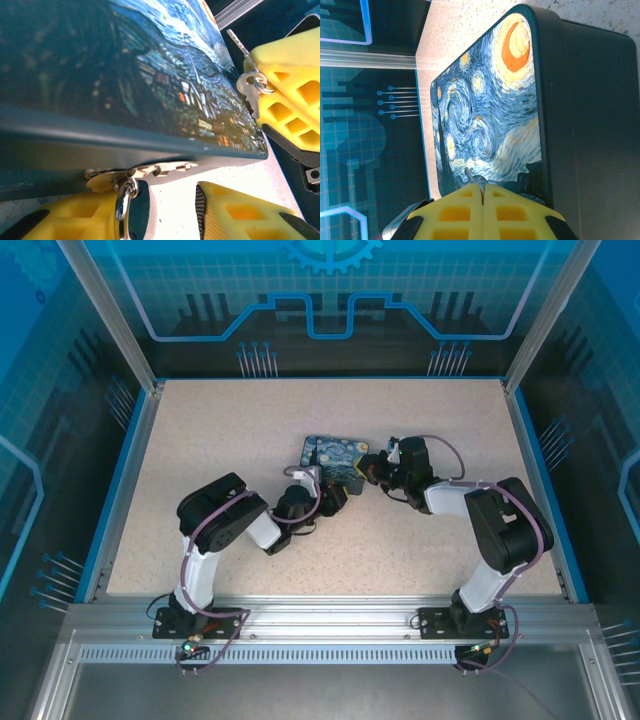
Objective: Unlock the padlock with the key
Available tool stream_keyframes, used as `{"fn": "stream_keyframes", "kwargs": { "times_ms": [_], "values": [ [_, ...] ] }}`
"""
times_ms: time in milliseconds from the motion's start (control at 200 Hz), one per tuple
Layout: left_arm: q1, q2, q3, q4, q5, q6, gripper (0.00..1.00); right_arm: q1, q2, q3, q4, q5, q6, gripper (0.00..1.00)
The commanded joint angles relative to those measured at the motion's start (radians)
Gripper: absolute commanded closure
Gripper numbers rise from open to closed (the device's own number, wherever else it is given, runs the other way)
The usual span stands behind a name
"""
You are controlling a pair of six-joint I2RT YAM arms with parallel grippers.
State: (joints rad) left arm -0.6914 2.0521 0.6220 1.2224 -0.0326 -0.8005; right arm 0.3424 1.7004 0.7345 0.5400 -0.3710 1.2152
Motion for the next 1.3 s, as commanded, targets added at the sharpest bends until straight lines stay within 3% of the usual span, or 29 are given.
{"fn": "stream_keyframes", "kwargs": {
  "times_ms": [0, 260, 955, 1135, 1296],
  "values": [
    [0.002, 0.058, -0.050, -0.085, -0.055, -0.055, 0.60, 0.021, 0.040, -0.008, -0.093, 0.012, -0.008, 1.00],
    [0.000, 0.067, -0.065, -0.056, -0.078, -0.094, 0.63, 0.021, 0.039, -0.009, -0.099, 0.017, -0.008, 1.00],
    [-0.003, 0.088, -0.061, -0.038, -0.107, -0.121, 0.82, 0.023, 0.028, -0.010, -0.120, 0.020, -0.019, 1.00],
    [-0.012, 0.080, -0.056, -0.066, -0.116, -0.101, 0.68, 0.023, 0.028, -0.014, -0.121, 0.021, -0.018, 1.00],
    [-0.033, 0.055, -0.053, -0.129, -0.159, -0.074, 0.69, 0.023, 0.026, -0.013, -0.118, 0.020, -0.018, 1.00]
  ]
}}
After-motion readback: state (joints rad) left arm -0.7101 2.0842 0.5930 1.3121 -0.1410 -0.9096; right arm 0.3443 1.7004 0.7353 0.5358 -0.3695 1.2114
